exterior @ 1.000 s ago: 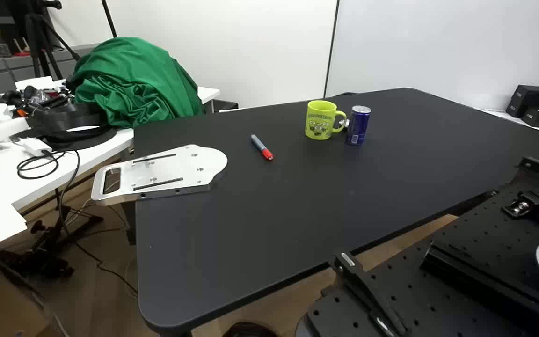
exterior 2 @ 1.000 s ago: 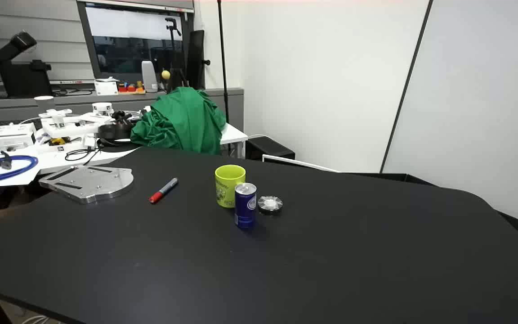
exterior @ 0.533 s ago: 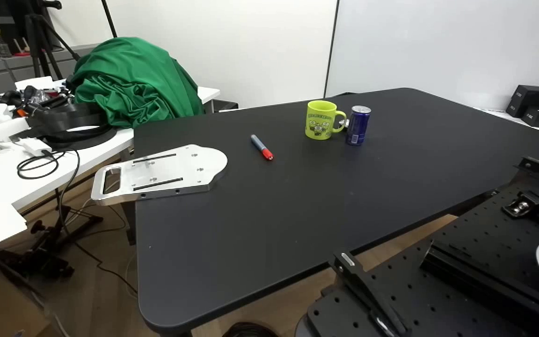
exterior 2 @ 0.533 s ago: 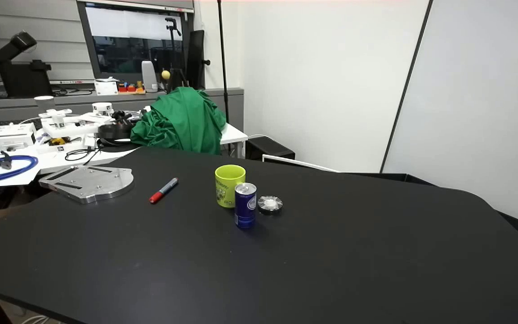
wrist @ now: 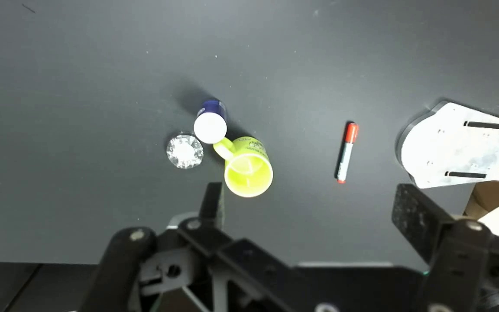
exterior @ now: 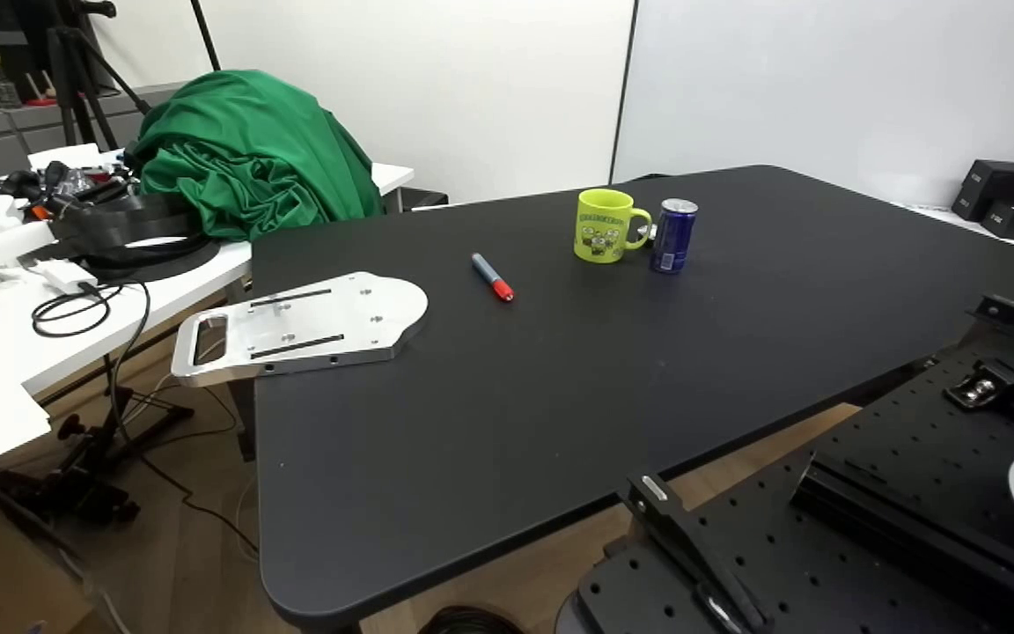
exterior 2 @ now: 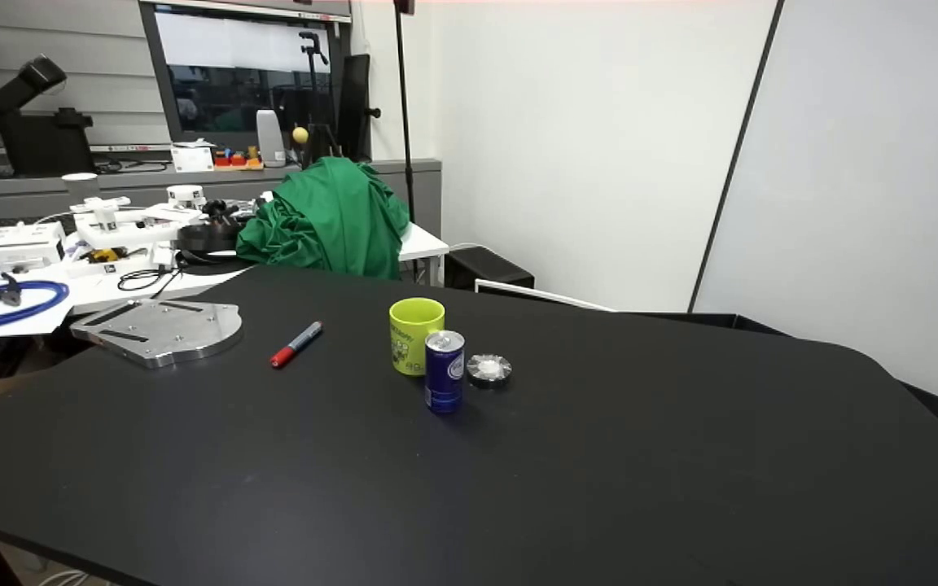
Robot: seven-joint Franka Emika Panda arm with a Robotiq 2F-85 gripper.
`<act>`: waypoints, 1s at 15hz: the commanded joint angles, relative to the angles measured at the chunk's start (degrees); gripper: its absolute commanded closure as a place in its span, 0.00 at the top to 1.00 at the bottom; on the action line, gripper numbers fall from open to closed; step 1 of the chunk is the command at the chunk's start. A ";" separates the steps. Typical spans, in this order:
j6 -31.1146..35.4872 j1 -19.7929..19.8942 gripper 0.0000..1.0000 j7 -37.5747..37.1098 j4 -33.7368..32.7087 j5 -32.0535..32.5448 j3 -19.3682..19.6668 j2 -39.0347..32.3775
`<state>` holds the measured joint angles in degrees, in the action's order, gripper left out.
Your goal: Put the red and grey marker inside the yellow mug
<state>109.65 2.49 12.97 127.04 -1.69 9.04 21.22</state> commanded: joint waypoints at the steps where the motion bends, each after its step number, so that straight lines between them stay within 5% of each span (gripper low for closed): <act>1: 8.53 -1.31 1.00 -2.52 1.55 -0.41 -3.47 -5.13; 5: 17.32 -3.20 1.00 -8.27 0.79 -0.36 -8.03 -14.74; 8: 21.20 -3.64 1.00 -21.17 -2.37 2.11 -10.80 -23.48; 15: 24.33 -9.02 1.00 -45.01 -13.60 1.14 -10.88 -40.39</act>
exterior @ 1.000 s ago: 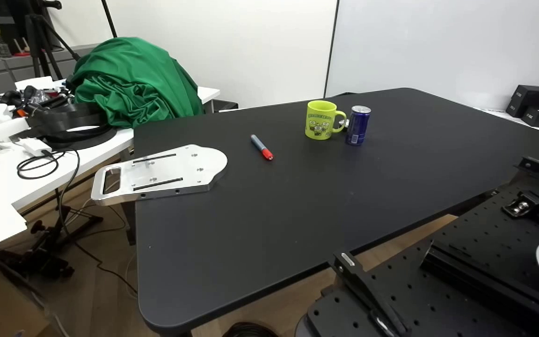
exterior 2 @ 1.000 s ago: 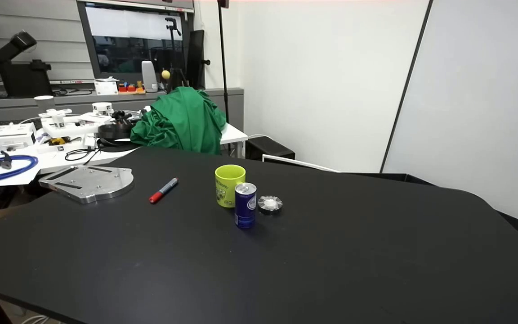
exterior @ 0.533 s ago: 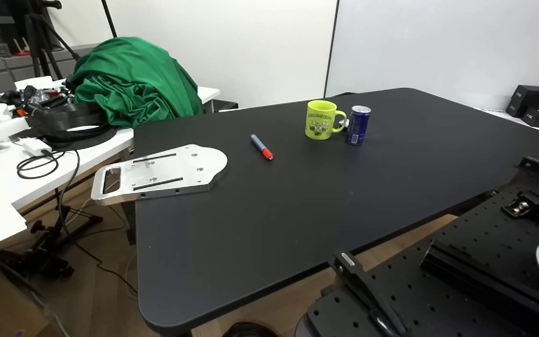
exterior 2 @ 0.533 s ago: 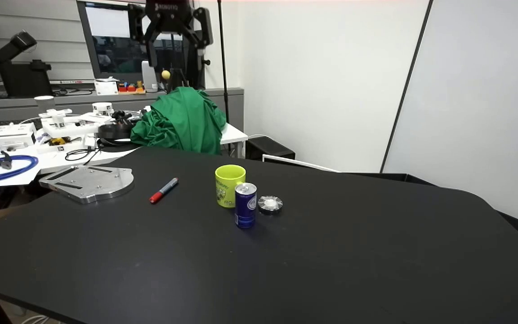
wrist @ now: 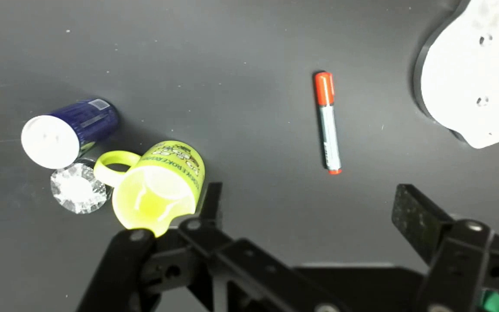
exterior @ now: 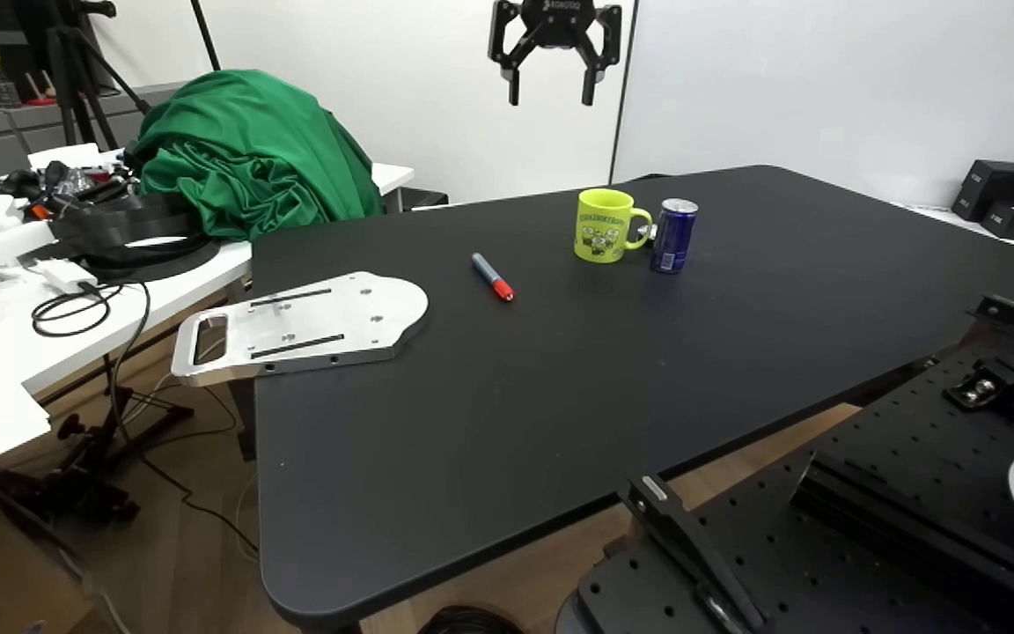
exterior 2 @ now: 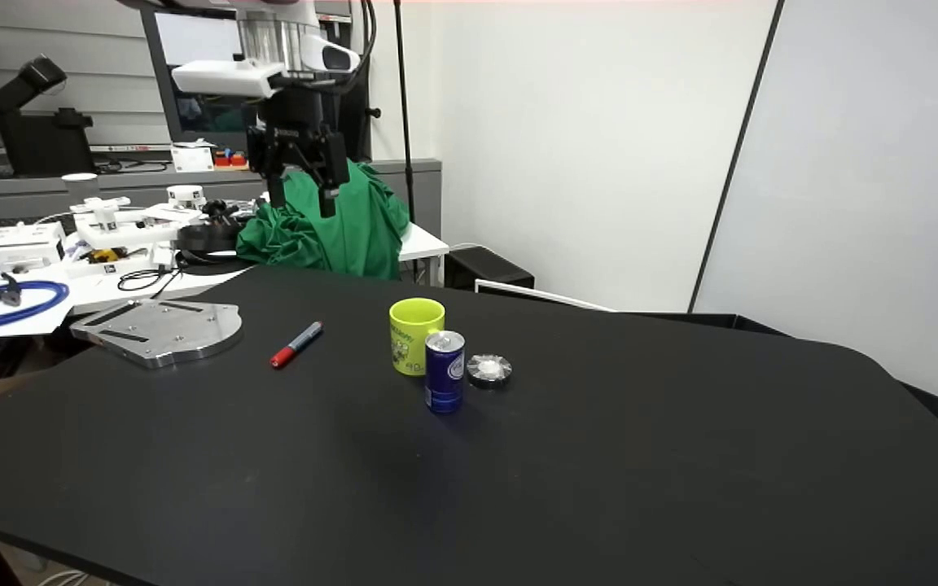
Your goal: Put the red and grey marker inside the yellow mug
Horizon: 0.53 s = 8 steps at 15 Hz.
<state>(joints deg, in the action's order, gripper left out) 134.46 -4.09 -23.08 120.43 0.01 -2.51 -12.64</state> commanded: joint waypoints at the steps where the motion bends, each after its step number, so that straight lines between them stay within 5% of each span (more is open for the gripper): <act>1: -0.91 -3.22 1.00 -10.41 -8.49 -1.30 0.71 -8.31; 8: 9.37 -6.15 1.00 -4.59 -5.34 -4.74 -0.25 -15.18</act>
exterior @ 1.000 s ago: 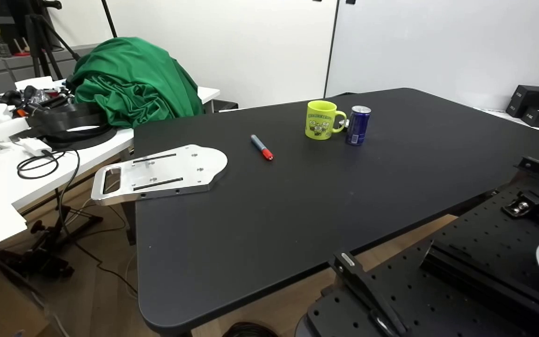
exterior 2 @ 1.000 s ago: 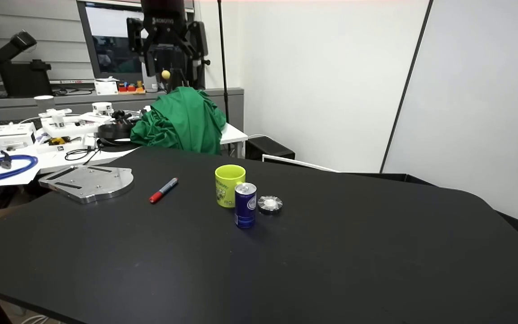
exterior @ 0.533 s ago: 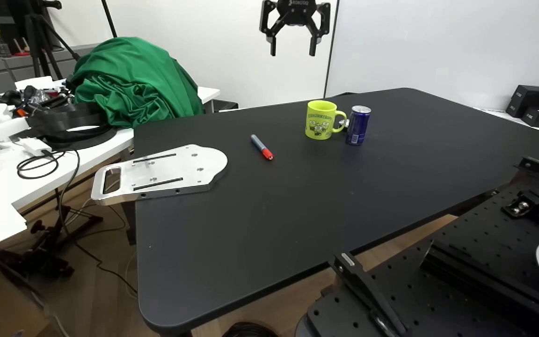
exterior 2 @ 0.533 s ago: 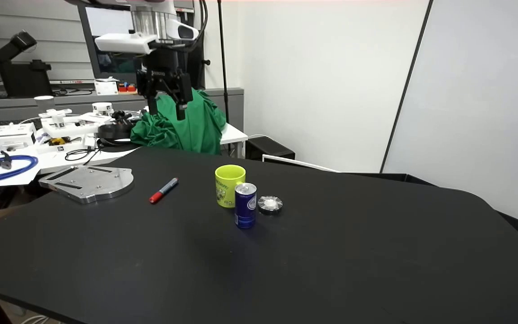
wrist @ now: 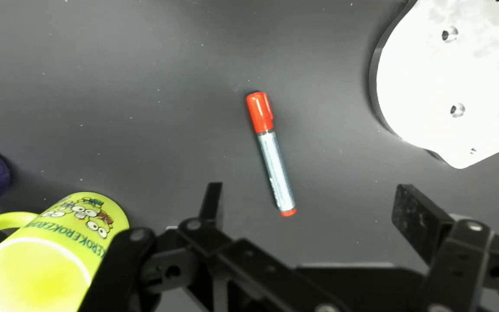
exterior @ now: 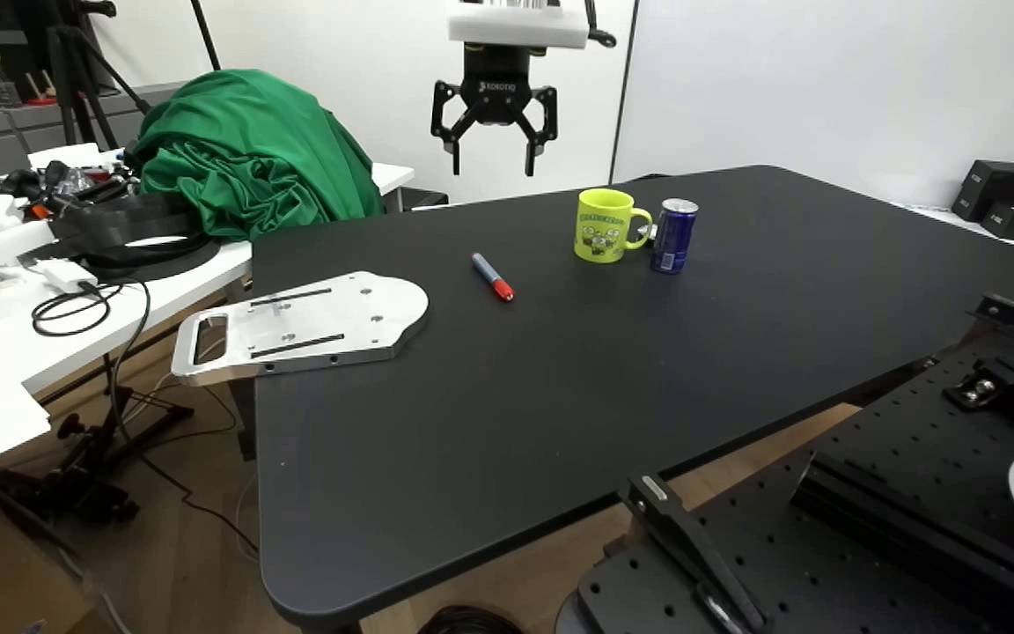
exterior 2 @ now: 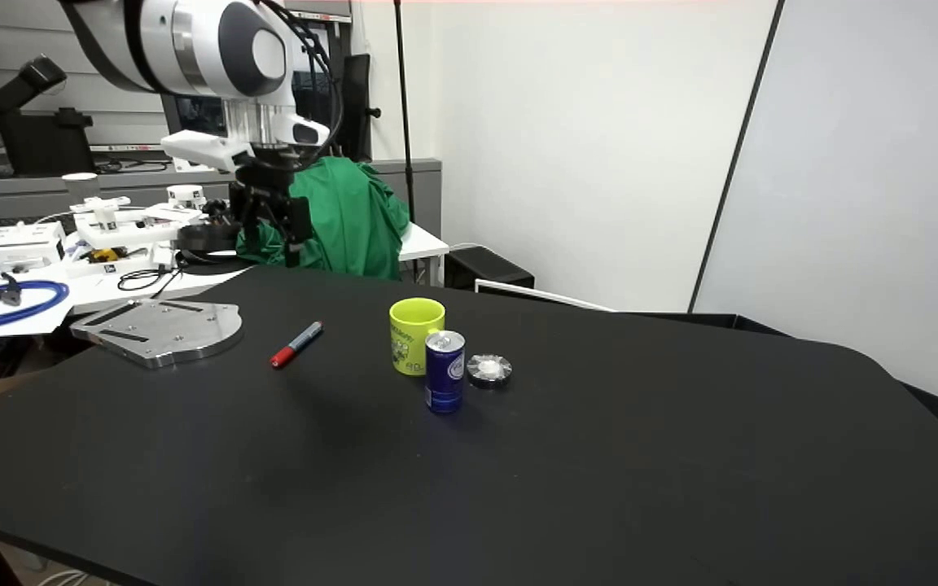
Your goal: Put the red and grey marker inside the yellow mug
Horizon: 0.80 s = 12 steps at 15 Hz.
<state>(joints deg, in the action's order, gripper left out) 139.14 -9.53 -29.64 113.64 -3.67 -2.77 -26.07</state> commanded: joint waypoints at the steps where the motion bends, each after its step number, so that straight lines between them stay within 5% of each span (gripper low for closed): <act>1: 7.37 -1.05 1.00 2.92 2.50 -0.83 0.02 -2.62; 12: 23.54 -1.22 1.00 13.34 8.79 -1.09 0.21 -11.33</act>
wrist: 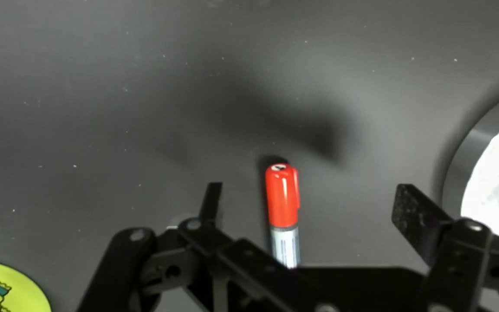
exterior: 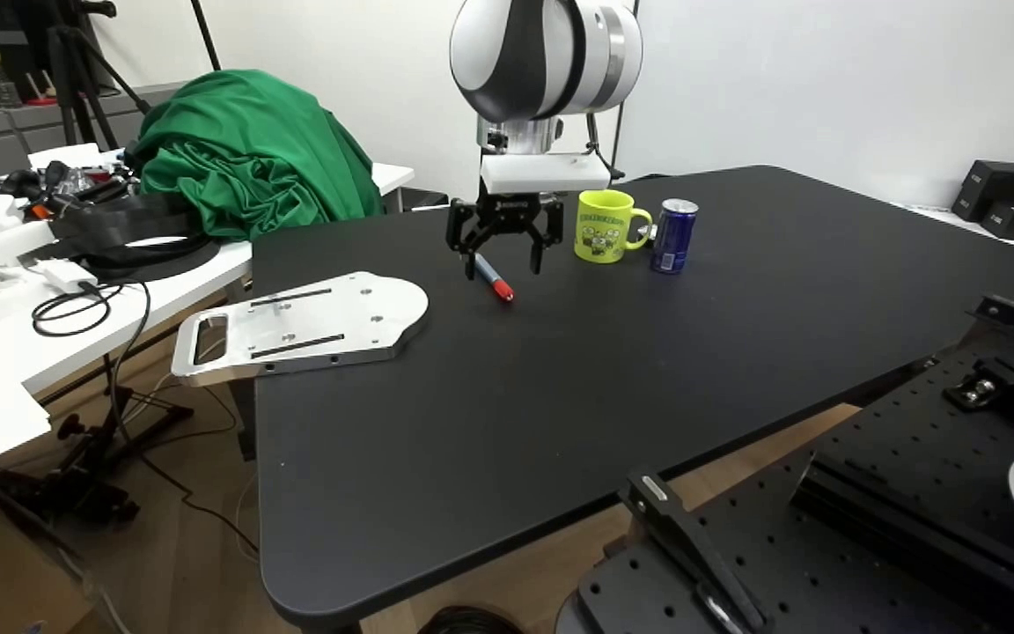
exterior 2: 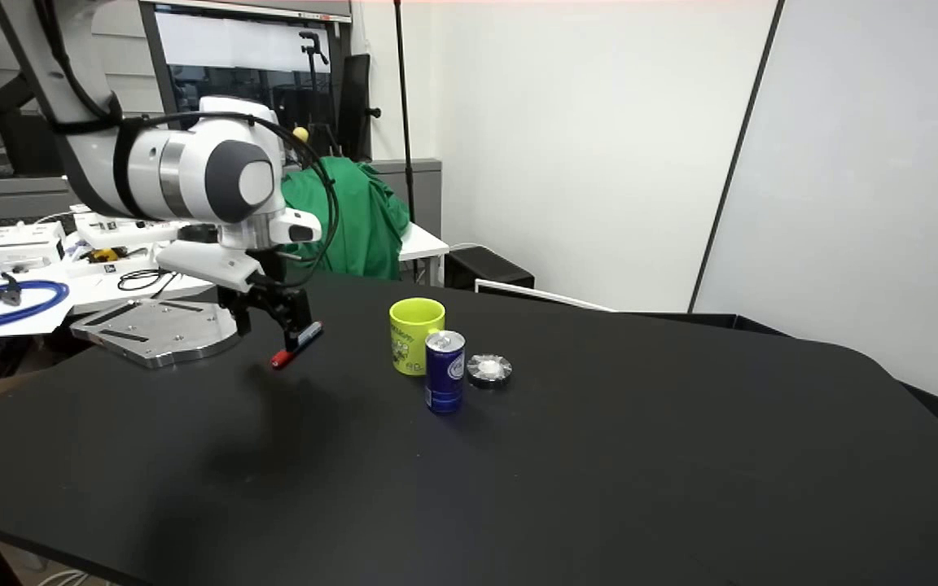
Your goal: Put the red and grey marker inside the yellow mug
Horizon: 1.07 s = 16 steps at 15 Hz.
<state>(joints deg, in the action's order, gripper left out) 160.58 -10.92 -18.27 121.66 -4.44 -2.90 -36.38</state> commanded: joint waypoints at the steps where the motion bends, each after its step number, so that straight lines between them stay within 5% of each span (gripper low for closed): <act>1: 2.79 0.16 1.00 2.39 0.87 -0.33 0.51 -1.57; 16: 6.08 -0.47 1.00 2.82 -1.30 -0.67 2.14 -4.69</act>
<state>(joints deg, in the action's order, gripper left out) 166.45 -10.91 -15.50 121.97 -4.48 -1.42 -40.35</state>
